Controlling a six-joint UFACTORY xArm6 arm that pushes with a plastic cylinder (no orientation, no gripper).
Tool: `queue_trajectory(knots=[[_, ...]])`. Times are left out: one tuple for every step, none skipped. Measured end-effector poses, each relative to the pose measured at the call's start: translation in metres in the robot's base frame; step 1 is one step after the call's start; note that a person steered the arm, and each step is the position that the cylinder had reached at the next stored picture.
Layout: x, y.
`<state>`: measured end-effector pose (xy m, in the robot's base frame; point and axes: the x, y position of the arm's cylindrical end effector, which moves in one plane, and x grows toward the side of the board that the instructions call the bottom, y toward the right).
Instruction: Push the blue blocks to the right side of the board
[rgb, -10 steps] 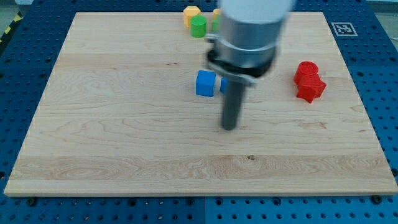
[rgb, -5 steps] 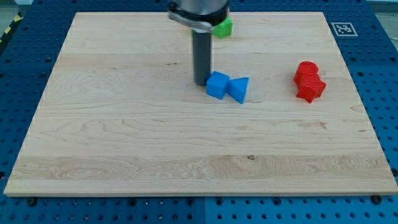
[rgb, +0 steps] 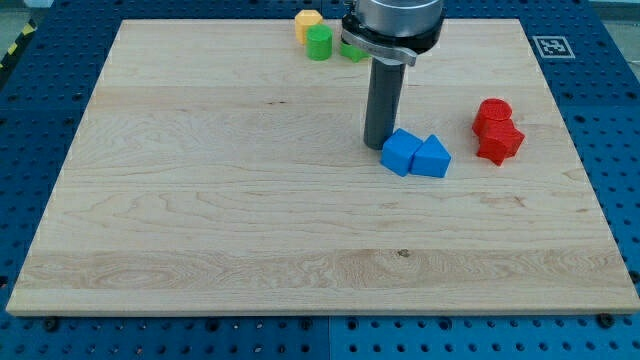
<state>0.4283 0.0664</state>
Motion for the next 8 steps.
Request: queue_trajectory(knots=[[0.006, 0.001], [0.018, 0.001], [0.025, 0.01], [0.026, 0.021], [0.026, 0.032], [0.03, 0.04], [0.043, 0.048], [0.075, 0.047]])
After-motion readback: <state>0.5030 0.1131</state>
